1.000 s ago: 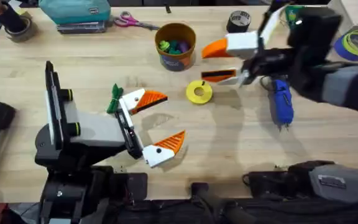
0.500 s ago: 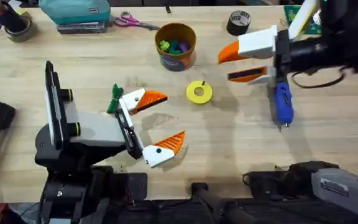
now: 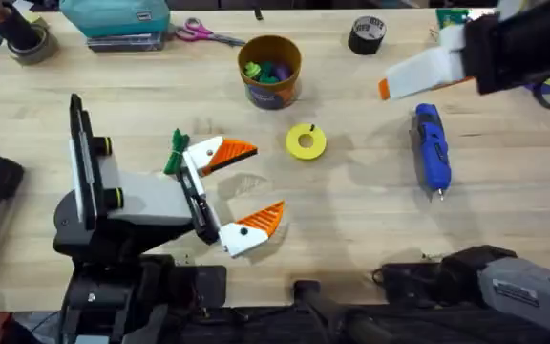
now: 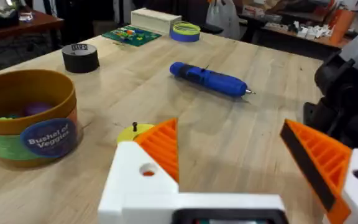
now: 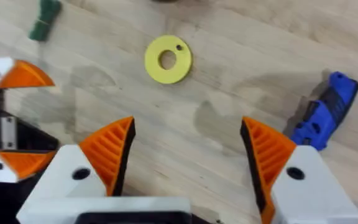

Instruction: Pick up the gripper from the table and insert it into the empty holder that is missing its gripper. Then pick up a screw, insert it into the mounting hole, and use the screwdriver to tighten it. Finally, clean up the table by picking up the vegetable and placing it into the bucket.

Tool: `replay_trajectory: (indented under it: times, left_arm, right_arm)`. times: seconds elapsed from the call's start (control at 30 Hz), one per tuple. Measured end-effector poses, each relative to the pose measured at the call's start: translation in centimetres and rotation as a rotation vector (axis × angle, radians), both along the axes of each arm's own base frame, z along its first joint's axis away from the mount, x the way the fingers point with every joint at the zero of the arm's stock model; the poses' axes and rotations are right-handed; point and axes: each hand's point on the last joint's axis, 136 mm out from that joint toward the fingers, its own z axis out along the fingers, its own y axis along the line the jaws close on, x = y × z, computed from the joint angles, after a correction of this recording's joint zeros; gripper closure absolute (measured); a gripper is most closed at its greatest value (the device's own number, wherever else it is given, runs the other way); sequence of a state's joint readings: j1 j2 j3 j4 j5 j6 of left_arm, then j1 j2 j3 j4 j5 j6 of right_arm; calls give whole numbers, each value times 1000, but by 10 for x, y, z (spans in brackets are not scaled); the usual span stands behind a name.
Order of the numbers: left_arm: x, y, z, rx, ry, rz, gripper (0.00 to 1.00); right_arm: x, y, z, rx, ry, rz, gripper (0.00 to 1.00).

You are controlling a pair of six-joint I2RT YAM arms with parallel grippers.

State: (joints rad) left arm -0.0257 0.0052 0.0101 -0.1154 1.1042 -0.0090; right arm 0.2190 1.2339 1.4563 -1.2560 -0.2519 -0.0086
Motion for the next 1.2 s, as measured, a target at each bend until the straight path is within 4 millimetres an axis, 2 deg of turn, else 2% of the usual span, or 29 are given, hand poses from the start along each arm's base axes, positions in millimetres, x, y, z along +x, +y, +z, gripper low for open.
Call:
replay_trajectory:
  times: [0.27, 0.5, 0.77, 1.2]
  left_arm:
    - [0, 0, 0, 0, 0, 0, 15]
    - [0, 0, 0, 0, 0, 0, 15]
    - [0, 0, 0, 0, 0, 0, 15]
    - [0, 0, 0, 0, 0, 0, 15]
  right_arm:
    - [-2, 15, -6, -121, -55, 72, 5]
    - [-8, 13, -32, -164, 3, 68, 5]
    - [-9, 12, -46, -171, 26, 66, 5]
    - [-7, 22, -83, -176, 66, 74, 5]
